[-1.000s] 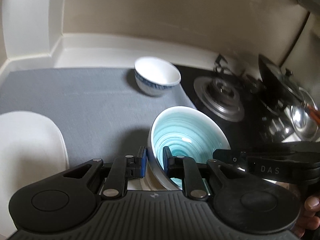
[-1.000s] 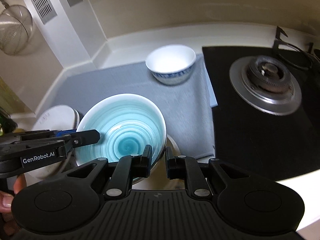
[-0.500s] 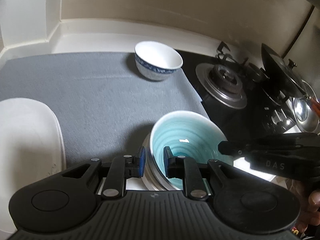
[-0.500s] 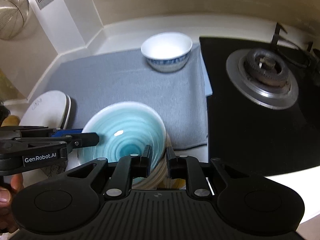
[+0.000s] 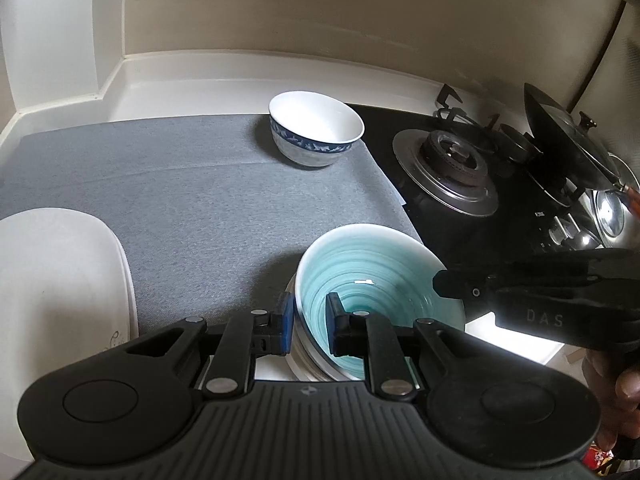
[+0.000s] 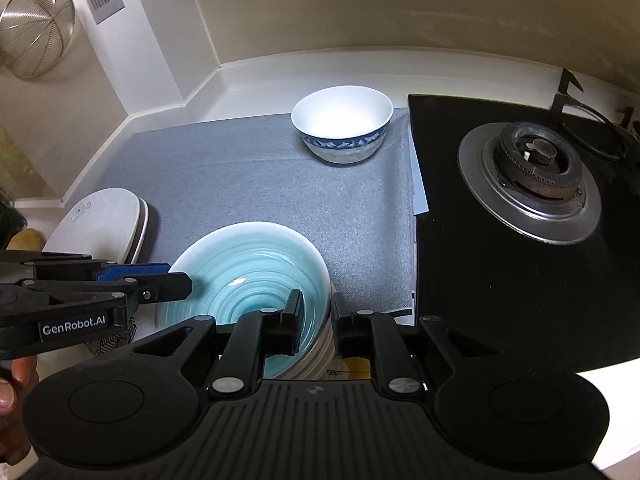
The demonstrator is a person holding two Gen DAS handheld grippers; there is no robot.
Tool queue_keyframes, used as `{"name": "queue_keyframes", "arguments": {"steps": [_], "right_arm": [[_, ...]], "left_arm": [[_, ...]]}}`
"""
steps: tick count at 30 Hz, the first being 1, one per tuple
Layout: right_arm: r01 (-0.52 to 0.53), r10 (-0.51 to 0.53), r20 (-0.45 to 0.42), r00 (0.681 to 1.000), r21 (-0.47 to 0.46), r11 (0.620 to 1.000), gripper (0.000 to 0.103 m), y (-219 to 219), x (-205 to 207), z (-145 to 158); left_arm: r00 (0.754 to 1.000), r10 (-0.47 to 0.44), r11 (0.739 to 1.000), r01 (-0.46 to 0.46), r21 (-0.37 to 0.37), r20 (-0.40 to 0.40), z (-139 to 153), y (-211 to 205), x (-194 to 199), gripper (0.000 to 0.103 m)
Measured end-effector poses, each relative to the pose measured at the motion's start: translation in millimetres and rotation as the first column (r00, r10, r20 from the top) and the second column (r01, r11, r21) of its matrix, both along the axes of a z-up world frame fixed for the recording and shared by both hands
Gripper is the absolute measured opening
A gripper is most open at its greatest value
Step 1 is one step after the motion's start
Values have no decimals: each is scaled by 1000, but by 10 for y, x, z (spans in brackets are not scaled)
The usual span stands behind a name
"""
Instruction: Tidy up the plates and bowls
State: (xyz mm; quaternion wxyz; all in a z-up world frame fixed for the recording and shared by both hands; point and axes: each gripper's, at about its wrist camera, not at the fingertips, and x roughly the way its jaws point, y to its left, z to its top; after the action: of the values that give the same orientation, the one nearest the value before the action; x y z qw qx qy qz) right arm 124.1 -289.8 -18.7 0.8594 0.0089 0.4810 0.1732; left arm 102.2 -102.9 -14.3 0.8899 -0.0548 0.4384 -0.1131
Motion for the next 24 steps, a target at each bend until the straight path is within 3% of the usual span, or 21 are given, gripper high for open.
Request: {"name": "queue_keyframes", "arguments": {"steps": [10,17,24], "right_arm": [[-71,71,23,997,1,997,16,-50,-28,-21],[-118,117,8,993,39,992,16,-131,32,11],[-129,133,-50,990,77,989,16,-173,141,37]], "left_arm": [[998,50,999,-51,13,43,8,-47,-51,18],[994,106,994,-106,20,10,-4,-106,-3,18],[983,171,984,-174,-48,-60,-35,24,111,12]]}}
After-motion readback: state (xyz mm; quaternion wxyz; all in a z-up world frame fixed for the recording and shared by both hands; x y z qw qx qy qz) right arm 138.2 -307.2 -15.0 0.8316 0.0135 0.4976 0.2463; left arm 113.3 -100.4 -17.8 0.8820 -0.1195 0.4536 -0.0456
